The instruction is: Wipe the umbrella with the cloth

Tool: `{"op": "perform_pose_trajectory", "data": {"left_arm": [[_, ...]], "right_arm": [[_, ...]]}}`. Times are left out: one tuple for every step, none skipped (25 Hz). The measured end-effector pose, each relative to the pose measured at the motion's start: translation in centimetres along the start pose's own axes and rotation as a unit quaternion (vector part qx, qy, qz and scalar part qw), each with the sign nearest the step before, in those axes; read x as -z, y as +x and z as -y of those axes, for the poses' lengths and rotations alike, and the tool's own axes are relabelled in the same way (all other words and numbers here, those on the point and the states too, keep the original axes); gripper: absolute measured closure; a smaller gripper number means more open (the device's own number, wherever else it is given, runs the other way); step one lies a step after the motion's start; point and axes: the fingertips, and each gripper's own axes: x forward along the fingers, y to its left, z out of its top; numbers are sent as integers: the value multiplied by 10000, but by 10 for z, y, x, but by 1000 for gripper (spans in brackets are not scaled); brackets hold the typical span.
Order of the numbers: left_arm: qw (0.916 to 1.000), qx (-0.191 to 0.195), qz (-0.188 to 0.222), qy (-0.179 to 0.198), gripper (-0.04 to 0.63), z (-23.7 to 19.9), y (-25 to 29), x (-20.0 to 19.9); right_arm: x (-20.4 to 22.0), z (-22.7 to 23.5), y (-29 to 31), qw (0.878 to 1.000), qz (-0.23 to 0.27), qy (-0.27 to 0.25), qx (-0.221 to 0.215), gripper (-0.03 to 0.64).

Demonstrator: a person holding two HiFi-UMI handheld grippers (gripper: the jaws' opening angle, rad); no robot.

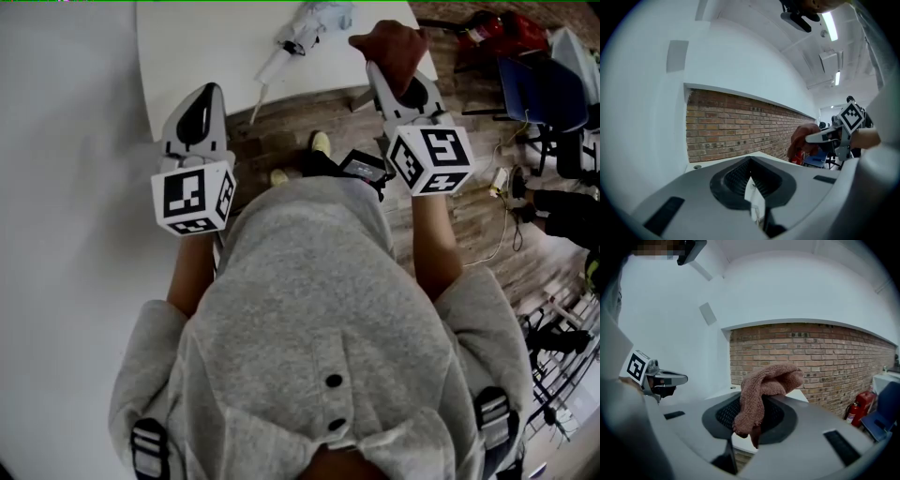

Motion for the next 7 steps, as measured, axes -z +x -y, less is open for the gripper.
{"op": "perform_pose_trajectory", "data": {"left_arm": [[10000, 28, 18, 2, 580, 1, 2, 0], [10000, 51, 28, 1, 580, 2, 4, 1], [10000, 68, 30, 0, 580, 2, 5, 1], [10000, 79, 25, -1, 580, 2, 6, 2], [10000, 89, 20, 0, 580, 2, 7, 3], [9999, 100, 16, 3, 580, 2, 9, 3], [9999, 110, 13, 5, 580, 2, 10, 4]], "right_arm": [[1, 0, 1, 10000, 2, -8, 20, 532], [2, 0, 1, 10000, -2, -18, 34, 532], [4, 0, 3, 10000, -12, -23, 41, 532], [5, 0, 4, 10000, -23, -20, 45, 532], [6, 0, 5, 10000, -32, -13, 50, 532], [7, 0, 6, 10000, -39, -4, 57, 532], [8, 0, 8, 10000, -44, 5, 66, 532]]}}
